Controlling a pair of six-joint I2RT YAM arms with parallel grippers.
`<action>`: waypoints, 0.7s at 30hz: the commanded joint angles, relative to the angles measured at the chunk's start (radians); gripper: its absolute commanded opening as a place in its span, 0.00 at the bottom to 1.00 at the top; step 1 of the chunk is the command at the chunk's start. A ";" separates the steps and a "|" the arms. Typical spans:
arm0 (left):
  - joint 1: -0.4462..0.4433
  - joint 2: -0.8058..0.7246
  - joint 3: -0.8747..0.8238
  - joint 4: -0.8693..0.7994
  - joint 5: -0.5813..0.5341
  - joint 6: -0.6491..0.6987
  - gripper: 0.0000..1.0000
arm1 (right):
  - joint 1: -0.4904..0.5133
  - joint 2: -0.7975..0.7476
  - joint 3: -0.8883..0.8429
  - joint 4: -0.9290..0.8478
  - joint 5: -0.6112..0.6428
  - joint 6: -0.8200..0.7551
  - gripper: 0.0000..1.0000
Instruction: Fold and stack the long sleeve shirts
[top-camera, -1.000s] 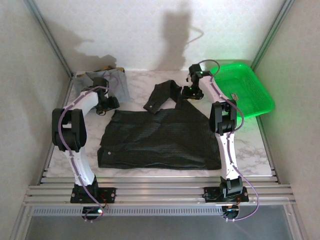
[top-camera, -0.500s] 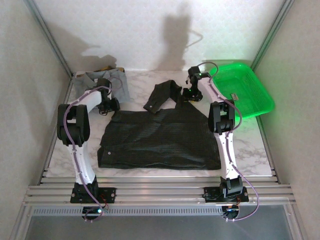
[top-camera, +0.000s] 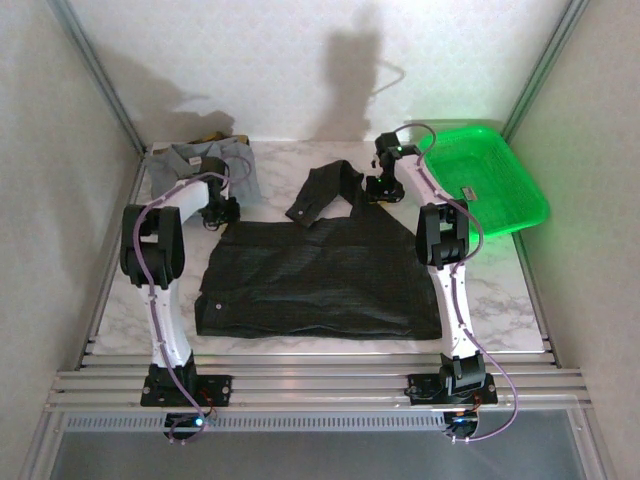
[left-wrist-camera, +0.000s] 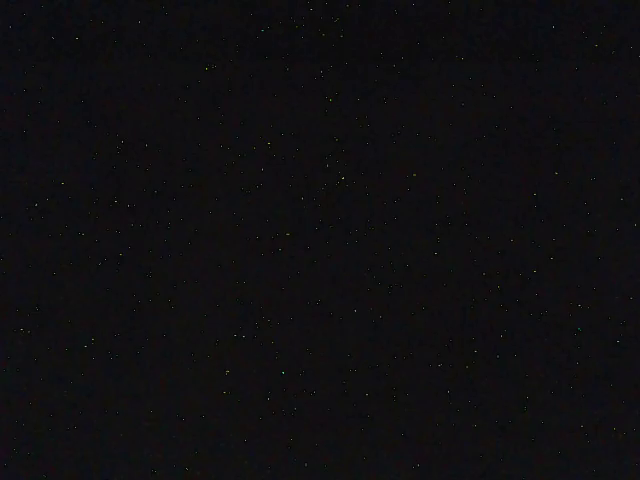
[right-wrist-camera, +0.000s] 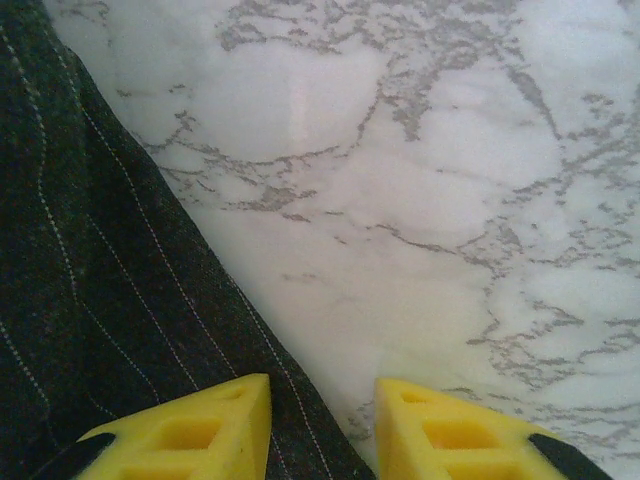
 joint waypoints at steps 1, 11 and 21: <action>-0.009 0.030 0.039 -0.012 0.031 0.024 0.16 | 0.022 0.032 0.031 0.009 -0.011 0.019 0.28; -0.009 0.004 0.034 -0.023 0.069 0.029 0.00 | 0.025 0.006 0.008 0.055 -0.040 0.049 0.03; -0.006 -0.089 -0.004 -0.024 -0.007 0.034 0.00 | 0.018 -0.170 -0.167 0.152 0.043 0.068 0.00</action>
